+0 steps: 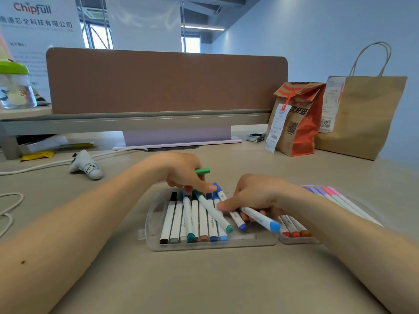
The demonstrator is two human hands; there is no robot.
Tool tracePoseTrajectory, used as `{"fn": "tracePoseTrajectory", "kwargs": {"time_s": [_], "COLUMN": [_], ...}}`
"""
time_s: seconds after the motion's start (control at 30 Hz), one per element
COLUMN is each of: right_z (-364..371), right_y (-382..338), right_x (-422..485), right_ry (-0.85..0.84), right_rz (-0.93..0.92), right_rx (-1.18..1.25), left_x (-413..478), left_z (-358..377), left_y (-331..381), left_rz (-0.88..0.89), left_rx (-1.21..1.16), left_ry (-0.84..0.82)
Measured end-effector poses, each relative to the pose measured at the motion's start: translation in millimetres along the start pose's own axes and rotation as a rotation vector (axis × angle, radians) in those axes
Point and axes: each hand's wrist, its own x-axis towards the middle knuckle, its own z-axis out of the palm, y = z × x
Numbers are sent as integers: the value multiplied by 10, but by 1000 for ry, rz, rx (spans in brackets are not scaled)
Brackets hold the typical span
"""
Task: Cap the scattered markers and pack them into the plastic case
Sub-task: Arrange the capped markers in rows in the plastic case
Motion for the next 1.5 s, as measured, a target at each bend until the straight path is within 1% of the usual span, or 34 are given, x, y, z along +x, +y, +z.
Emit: {"fn": "tracePoseTrajectory", "kwargs": {"time_s": [0.07, 0.17, 0.3, 0.5, 0.57, 0.67, 0.83, 0.9, 1.03, 1.17, 1.23, 1.3, 1.33, 1.43, 1.5], "right_z": [22, -2, -17, -51, -38, -15, 6, 20, -55, -163, -126, -89, -89, -176, -236], "right_y": [-5, -10, -9, -23, -29, -29, -11, 17, 73, 93, 97, 96, 92, 105, 116], "right_x": [1, -31, -32, -24, -14, 17, 39, 50, 62, 181, 268, 308, 298, 216, 135], "right_ry": [29, -8, -45, -170, -185, -147, -8, 34, 91, 299, 355, 350, 326, 279, 221], "right_rz": [-7, -8, 16, 16, 8, -9, -79, -109, -169, -255, -287, -278, -260, -211, -165], "right_rx": [-76, -75, -116, -28, -41, -111, -275, -306, -212, -126, -158, -187, -156, 49, 125], "left_x": [6, 21, 26, 67, 72, 63, 61, 54, 37, 55, 71, 91, 104, 130, 142], "left_z": [-5, -8, -18, -1, -6, -25, -36, -39, -62, -82, -57, -33, -29, -24, -6], "left_y": [5, 7, 2, 14, 16, 6, -24, -39, -74, -114, -112, -106, -106, -113, -115], "left_rz": [12, 38, 25, -18, -20, -21, 7, 25, 34, 30, 23, 15, 15, 15, 13], "left_rx": [-26, -4, -1, -44, -86, -165, -297, -333, -390, -432, -410, -386, -385, -382, -370], "left_ry": [-27, -16, -8, 7, 11, 1, 15, 9, -19, 0, -11, -12, -13, -16, -22]}}
